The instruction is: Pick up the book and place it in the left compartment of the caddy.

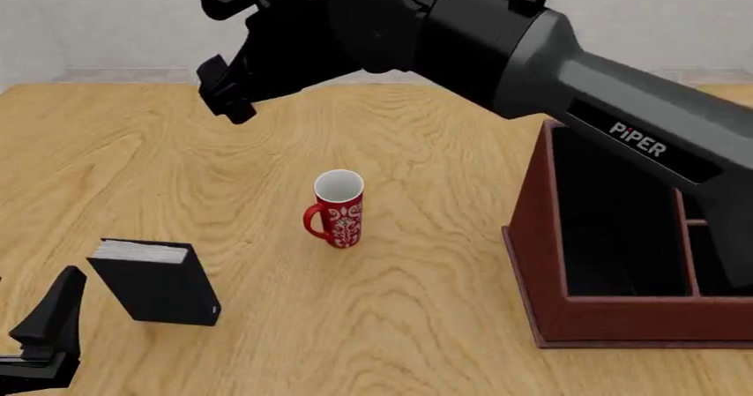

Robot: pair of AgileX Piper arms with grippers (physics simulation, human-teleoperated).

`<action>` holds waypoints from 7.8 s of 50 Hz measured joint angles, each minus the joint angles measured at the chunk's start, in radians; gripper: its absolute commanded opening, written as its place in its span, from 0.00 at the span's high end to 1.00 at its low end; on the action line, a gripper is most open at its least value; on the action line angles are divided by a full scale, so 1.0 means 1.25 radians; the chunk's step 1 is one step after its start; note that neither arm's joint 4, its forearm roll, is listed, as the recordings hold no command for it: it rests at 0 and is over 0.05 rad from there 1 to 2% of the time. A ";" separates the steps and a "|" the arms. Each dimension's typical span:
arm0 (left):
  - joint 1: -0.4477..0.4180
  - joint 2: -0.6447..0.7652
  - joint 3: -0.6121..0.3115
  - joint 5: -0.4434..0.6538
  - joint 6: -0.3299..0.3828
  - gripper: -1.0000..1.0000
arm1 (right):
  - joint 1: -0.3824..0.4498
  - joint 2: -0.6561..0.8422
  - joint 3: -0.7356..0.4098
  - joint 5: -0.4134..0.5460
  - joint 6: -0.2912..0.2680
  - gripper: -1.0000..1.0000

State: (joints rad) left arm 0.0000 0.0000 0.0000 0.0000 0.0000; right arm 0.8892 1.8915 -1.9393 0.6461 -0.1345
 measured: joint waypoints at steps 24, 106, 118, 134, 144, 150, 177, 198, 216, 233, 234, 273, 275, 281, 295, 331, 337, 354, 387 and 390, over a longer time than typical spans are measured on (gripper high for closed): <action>0.000 0.000 0.000 0.000 0.000 0.00 | 0.067 0.035 -0.011 -0.005 0.013 0.00; 0.000 0.000 0.000 0.000 0.000 0.00 | 0.168 0.091 0.059 -0.086 0.059 0.00; 0.000 0.000 0.000 0.000 0.000 0.00 | 0.169 0.107 0.057 -0.096 0.063 0.00; 0.000 0.000 0.000 0.000 0.000 0.00 | 0.169 0.130 0.052 -0.108 0.068 0.00; 0.000 0.000 0.000 0.000 0.000 0.00 | 0.169 0.143 0.052 -0.118 0.073 0.00; 0.000 0.000 0.000 0.000 0.000 0.00 | 0.169 0.152 0.051 -0.123 0.076 0.00; 0.000 0.000 0.000 0.000 0.000 0.00 | 0.166 0.179 0.058 -0.149 0.093 0.00; 0.000 0.000 0.000 0.000 0.000 0.00 | 0.168 0.195 0.065 -0.165 0.105 0.00; 0.000 0.000 0.000 0.000 0.000 0.00 | 0.165 0.213 0.072 -0.179 0.115 0.00; 0.000 0.000 0.000 0.000 0.000 0.00 | 0.167 0.219 0.095 -0.196 0.123 0.00; 0.000 0.000 0.000 0.000 0.000 0.00 | 0.168 0.219 0.096 -0.197 0.124 0.00; 0.000 0.000 0.000 0.000 0.000 0.00 | 0.168 0.227 0.143 -0.231 0.139 0.00; 0.000 0.000 0.000 0.000 0.000 0.00 | 0.168 0.227 0.145 -0.233 0.139 0.00; 0.000 0.000 0.000 0.000 0.000 0.00 | 0.168 0.228 0.152 -0.238 0.142 0.00; 0.000 0.000 0.000 0.000 0.000 0.00 | 0.168 0.230 0.166 -0.251 0.148 0.00; 0.000 0.000 0.000 0.000 0.000 0.00 | 0.177 0.224 0.232 -0.316 0.158 1.00; 0.000 0.000 0.000 0.000 0.000 0.00 | 0.174 0.221 0.243 -0.331 0.148 1.00; 0.000 0.000 0.000 0.000 0.000 0.00 | 0.144 0.204 0.243 -0.367 0.108 1.00; 0.000 0.000 0.000 0.000 0.000 0.00 | 0.094 0.141 0.199 -0.331 0.133 1.00; 0.000 0.000 0.000 0.000 0.000 0.00 | 0.092 0.126 0.206 -0.329 0.134 1.00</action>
State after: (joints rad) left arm 0.0000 0.0000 0.0000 0.0000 0.0000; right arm 1.0046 2.0492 -1.6814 0.2343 0.0336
